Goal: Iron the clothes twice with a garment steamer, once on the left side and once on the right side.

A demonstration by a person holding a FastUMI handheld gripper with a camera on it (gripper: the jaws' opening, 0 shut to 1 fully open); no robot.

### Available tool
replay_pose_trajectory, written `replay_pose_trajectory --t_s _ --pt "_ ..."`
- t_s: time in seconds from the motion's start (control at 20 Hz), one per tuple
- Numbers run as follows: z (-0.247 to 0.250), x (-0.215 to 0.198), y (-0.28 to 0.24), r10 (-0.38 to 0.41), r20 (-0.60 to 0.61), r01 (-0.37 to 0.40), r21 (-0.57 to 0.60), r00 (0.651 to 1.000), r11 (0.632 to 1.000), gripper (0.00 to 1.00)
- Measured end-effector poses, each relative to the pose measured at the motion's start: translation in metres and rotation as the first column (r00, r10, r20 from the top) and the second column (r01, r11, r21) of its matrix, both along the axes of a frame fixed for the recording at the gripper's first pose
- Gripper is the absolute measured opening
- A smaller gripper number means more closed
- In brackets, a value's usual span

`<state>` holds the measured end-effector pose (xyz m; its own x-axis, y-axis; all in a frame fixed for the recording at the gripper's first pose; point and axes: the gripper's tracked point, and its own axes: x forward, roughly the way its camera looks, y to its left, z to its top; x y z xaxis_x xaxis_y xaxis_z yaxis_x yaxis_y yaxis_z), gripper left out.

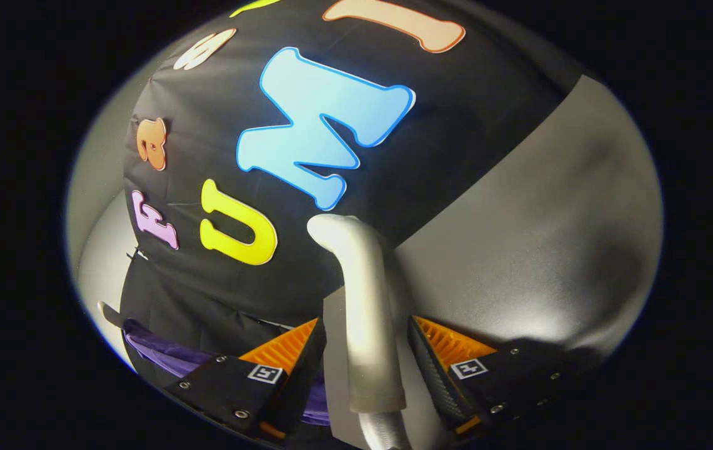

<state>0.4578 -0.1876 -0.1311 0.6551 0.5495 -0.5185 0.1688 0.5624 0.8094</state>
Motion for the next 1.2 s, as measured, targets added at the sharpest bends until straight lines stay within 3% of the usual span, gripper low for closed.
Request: replay_pose_trajectory --t_s 0.15,0.25,0.45,0.7,0.95,1.2 --pt "-0.006 -0.002 0.007 0.014 -0.049 -0.013 0.024 0.999 1.000 0.51" --pt "-0.005 -0.005 0.006 0.025 -0.067 -0.022 0.050 0.997 0.999 0.42" --pt "-0.001 -0.006 0.006 0.018 -0.043 -0.017 0.022 0.999 1.000 0.34" --pt "0.012 -0.014 0.003 0.010 -0.002 -0.010 -0.042 1.000 0.999 0.32" --pt "0.036 -0.053 0.014 0.026 0.078 -0.015 -0.139 0.997 0.990 0.32" --pt "0.079 -0.106 0.046 -0.002 0.172 0.031 -0.167 0.985 0.985 0.32"
